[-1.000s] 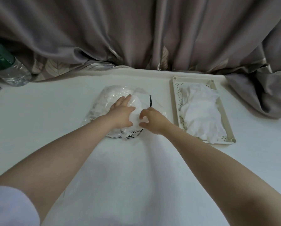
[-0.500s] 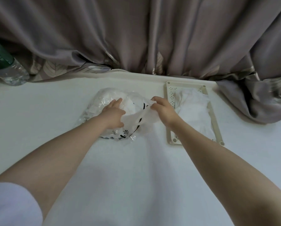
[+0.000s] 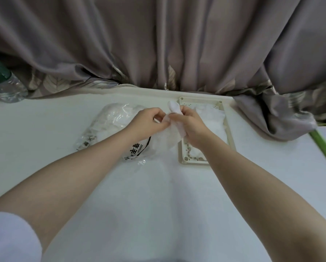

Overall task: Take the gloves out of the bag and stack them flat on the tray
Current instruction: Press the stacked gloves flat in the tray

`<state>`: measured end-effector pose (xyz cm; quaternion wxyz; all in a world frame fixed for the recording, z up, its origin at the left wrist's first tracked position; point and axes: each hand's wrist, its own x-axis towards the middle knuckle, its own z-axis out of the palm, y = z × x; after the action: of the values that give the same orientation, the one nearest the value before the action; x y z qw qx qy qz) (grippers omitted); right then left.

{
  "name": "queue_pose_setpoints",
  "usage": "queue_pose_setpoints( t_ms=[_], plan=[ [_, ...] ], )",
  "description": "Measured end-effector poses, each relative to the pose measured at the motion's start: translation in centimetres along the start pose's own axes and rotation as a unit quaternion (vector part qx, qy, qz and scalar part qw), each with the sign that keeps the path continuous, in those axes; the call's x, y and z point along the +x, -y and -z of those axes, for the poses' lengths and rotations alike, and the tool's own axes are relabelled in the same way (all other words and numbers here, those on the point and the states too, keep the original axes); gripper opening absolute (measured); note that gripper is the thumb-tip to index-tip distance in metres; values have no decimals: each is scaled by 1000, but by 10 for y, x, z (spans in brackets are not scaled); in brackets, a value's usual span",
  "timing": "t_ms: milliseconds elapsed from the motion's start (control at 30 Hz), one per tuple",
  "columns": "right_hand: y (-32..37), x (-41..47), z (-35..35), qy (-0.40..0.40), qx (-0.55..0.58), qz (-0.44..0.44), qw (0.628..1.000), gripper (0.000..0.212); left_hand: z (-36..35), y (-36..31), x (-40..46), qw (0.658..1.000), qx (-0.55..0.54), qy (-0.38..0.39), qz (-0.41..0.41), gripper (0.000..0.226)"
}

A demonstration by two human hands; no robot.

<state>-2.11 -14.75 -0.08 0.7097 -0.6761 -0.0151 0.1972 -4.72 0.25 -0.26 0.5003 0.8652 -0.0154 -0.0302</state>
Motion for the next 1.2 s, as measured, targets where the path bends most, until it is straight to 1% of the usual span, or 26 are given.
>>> queue_pose_setpoints(
  t_ms=[33, 100, 200, 267, 333, 400, 433, 533, 567, 600, 633, 667, 700, 733, 767, 800, 833, 900, 967, 1067, 1133, 1167, 1200],
  plan=[
    [2, -1, 3, -8, -6, 7, 1000, 15, 0, 1, 0, 1000, -15, 10, 7, 9],
    [8, -7, 16, -6, -3, 14, 1000, 13, -1, -3, -5, 996, -72, 51, 20, 11],
    [14, -17, 42, 47, 36, -14, 998, 7, 0, -7, -8, 985, -132, 99, 44, 16],
    [14, -23, 61, 62, 65, -32, 995, 12, -1, -10, -7, 978, -160, 118, 66, 18],
    [14, -28, 76, 49, 93, -55, 993, 21, -5, -17, -7, 959, -229, 135, 101, 21],
    [14, -33, 90, 29, 118, -70, 990, 29, -14, -28, -8, 924, -315, 164, 141, 25],
    [15, -33, 94, 19, 126, -78, 989, 35, -17, -32, -8, 910, -336, 185, 156, 27],
    [18, -36, 108, -5, 133, -125, 983, 61, -31, -45, -8, 894, -297, 281, 183, 23],
    [19, -38, 113, -5, 126, -147, 981, 65, -36, -49, -7, 892, -278, 301, 188, 20],
    [19, -38, 114, 0, 119, -166, 979, 61, -40, -51, -6, 893, -267, 308, 190, 20],
    [21, -40, 118, 5, 115, -176, 978, 50, -48, -54, -4, 903, -254, 294, 184, 21],
    [22, -41, 122, 5, 117, -181, 976, 39, -59, -57, -2, 925, -229, 259, 160, 19],
    [22, -42, 125, 6, 130, -183, 975, 32, -68, -61, 0, 953, -192, 201, 120, 13],
    [22, -42, 128, 9, 147, -181, 972, 32, -77, -66, 0, 979, -149, 122, 72, 8],
    [24, -44, 131, 12, 163, -176, 971, 37, -84, -72, 1, 990, -129, 57, 29, 9],
    [28, -46, 132, 21, 179, -169, 969, 40, -90, -77, 2, 990, -138, 38, 1, 13],
    [30, -48, 132, 32, 188, -159, 969, 37, -92, -82, 1, 985, -164, 54, -13, 18],
    [35, -52, 137, 43, 214, -141, 966, 32, -100, -92, 0, 968, -210, 134, -23, 21],
    [39, -54, 143, 35, 227, -115, 966, 29, -108, -96, 1, 962, -212, 170, -32, 34],
    [39, -54, 154, 28, 242, -85, 966, 24, -118, -96, 5, 963, -216, 159, -20, 50],
    [39, -55, 160, 46, 261, -71, 962, 25, -124, -92, 9, 967, -197, 157, -22, 55],
    [37, -53, 164, 55, 270, -66, 959, 29, -127, -91, 10, 969, -192, 153, -25, 49],
    [37, -52, 166, 62, 279, -65, 956, 30, -130, -91, 9, 971, -194, 138, -18, 37]
  ],
)
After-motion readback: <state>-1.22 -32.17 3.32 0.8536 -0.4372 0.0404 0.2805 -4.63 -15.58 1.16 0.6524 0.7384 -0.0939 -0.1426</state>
